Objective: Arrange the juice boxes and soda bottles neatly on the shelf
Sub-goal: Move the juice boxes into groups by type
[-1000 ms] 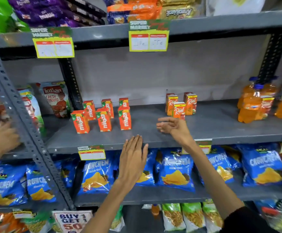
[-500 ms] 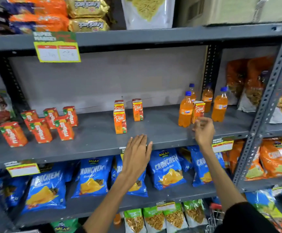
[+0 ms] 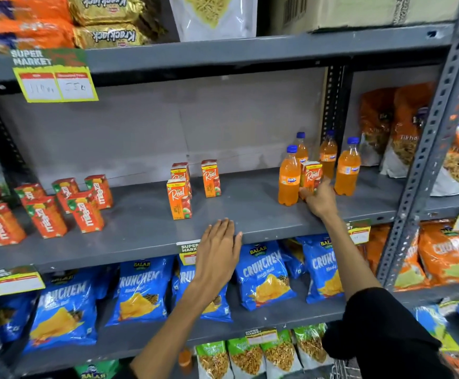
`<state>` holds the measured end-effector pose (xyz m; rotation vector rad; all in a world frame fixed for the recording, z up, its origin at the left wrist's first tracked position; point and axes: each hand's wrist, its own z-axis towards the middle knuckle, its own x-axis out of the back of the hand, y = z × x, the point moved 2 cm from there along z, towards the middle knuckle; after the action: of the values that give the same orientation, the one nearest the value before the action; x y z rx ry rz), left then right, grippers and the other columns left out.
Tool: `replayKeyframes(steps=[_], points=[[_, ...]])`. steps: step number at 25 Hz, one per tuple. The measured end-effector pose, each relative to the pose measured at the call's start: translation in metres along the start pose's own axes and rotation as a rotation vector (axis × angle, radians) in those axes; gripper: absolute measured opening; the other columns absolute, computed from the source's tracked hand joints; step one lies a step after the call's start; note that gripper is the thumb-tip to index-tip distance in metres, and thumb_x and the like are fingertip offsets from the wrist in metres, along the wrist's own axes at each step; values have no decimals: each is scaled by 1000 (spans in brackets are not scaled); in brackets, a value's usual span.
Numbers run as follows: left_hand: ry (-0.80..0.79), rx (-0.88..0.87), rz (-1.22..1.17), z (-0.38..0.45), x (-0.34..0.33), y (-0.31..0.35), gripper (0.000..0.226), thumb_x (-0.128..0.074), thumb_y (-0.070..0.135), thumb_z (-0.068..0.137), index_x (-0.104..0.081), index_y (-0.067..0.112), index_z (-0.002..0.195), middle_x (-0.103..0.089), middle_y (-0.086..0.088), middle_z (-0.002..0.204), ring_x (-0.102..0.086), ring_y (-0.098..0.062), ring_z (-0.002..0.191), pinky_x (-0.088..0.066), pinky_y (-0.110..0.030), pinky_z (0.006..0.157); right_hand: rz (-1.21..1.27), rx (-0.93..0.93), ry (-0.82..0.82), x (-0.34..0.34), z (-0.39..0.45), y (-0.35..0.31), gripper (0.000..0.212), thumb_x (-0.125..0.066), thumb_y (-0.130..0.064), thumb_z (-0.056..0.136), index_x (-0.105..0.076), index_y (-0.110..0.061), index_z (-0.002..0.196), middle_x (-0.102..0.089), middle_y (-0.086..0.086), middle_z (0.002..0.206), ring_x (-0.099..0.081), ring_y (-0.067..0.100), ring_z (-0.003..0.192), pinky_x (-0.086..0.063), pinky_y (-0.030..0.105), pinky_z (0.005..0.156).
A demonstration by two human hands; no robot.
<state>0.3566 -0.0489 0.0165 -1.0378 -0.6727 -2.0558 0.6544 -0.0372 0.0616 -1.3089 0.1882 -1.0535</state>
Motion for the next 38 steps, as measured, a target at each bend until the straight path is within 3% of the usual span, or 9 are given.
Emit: replayKeyframes(steps=[8, 13, 15, 21, 24, 28, 33, 38], points=[[-12, -19, 21, -1, 2, -2, 46, -42, 33, 106, -55, 4, 139, -58, -14, 143, -51, -28, 136, -33, -42, 118, 61, -48, 205, 4, -19, -5, 42, -81, -24, 76, -62, -10, 111, -71, 13, 111, -68, 32, 103, -56, 45, 90], [14, 2, 60, -4, 5, -11, 43, -50, 31, 103, -62, 1, 131, -64, -17, 134, -58, -31, 128, -43, -46, 112, 58, -25, 287, 7, -72, -12, 45, -81, -30, 76, -64, -7, 111, -72, 11, 106, -69, 27, 97, -54, 36, 84], [31, 29, 79, -6, 8, -19, 44, -45, 33, 104, -64, 1, 127, -66, -17, 131, -60, -31, 125, -45, -47, 109, 61, 16, 257, 1, -89, -19, 48, -82, -33, 75, -64, -10, 112, -74, 7, 105, -71, 23, 94, -54, 32, 82], [28, 101, 111, -16, 19, -39, 77, -24, 62, 98, -63, 4, 130, -64, -13, 135, -58, -26, 128, -43, -43, 112, 137, 86, 33, -60, -109, -64, 46, -84, -38, 71, -65, -15, 106, -75, 2, 100, -71, 14, 86, -56, 28, 80], [18, 123, 92, -13, 18, -39, 75, -25, 61, 98, -64, 3, 126, -67, -14, 131, -61, -27, 124, -45, -42, 109, 130, 116, -43, -97, -110, -97, 50, -84, -35, 72, -64, -10, 111, -74, 6, 106, -69, 18, 95, -53, 28, 82], [11, 141, 91, -13, 16, -39, 69, -32, 57, 97, -67, 2, 119, -71, -15, 123, -65, -27, 117, -49, -41, 103, 81, 129, -119, -135, -101, -117, 49, -86, -38, 68, -62, -11, 103, -73, 7, 102, -70, 23, 94, -54, 31, 79], [31, 145, 92, -14, 13, -41, 69, -29, 56, 98, -67, 2, 121, -71, -14, 124, -65, -26, 118, -50, -43, 104, 15, 109, -153, -155, -98, -117, 63, -88, -42, 64, -53, -12, 107, -69, 11, 108, -69, 30, 99, -58, 44, 84], [50, 145, 94, -14, 11, -40, 69, -29, 56, 99, -66, 2, 123, -70, -14, 125, -63, -27, 120, -48, -43, 106, 11, 99, -167, -158, -96, -117, 65, -86, -40, 67, -47, -11, 111, -68, 11, 110, -70, 29, 98, -58, 39, 80]])
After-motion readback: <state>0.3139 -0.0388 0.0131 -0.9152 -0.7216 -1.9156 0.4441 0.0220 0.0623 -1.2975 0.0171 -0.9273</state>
